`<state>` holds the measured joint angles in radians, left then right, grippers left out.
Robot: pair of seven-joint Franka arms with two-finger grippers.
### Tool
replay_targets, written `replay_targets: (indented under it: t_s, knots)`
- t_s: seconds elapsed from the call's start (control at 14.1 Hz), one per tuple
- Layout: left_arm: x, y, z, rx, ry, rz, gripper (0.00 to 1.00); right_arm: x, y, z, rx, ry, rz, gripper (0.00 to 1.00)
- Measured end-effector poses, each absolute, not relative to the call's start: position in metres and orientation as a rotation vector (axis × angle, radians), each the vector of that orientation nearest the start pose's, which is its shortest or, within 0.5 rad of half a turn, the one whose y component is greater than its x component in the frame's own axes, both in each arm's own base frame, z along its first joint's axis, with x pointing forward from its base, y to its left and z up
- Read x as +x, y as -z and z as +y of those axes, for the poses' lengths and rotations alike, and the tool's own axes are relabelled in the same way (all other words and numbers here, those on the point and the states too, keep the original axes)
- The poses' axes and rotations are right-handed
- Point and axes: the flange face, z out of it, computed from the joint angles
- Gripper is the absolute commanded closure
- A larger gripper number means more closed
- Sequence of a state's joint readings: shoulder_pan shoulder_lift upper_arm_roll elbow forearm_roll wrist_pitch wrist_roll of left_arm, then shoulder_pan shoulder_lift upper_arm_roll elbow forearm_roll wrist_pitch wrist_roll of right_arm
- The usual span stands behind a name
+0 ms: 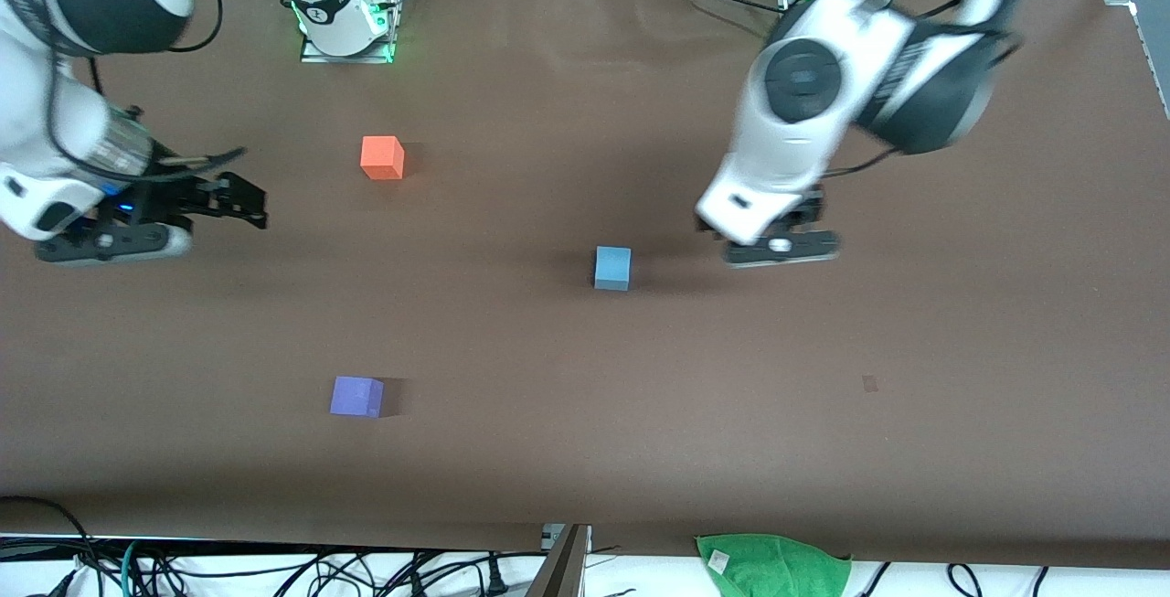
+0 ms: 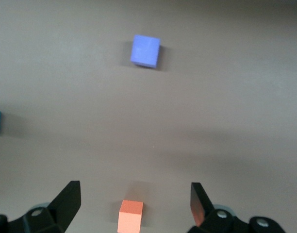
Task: Place blue block between orange and purple blocks
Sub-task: 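Release the cube and raise the left gripper while the right gripper reaches in, then lower the right gripper over the light blue cube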
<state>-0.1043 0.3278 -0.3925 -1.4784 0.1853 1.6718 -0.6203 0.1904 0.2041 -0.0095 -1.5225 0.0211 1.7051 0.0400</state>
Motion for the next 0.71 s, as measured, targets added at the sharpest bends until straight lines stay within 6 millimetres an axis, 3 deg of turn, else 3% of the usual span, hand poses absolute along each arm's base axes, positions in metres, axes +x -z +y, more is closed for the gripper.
replay_targets:
  t_s: [0.14,0.28,0.5,0.71]
  knots:
    - [0.602,-0.523,-0.195,-3.071,-0.135,-0.176,0.0,0.615,-0.511,0.139,-3.124,-0.106,-0.275,0.0]
    - [0.61,-0.541,-0.147,-3.106,-0.175,-0.155,0.0,0.621,-0.478,0.157,-3.124,-0.172,-0.315,0.0]
    - [0.613,-0.567,-0.097,-3.132,-0.185,-0.023,0.0,0.623,-0.444,0.213,-3.135,-0.139,-0.225,0.0]
    - [0.597,-0.591,-0.058,-3.133,-0.169,0.05,0.0,0.618,-0.402,0.294,-3.121,-0.019,-0.063,0.0]
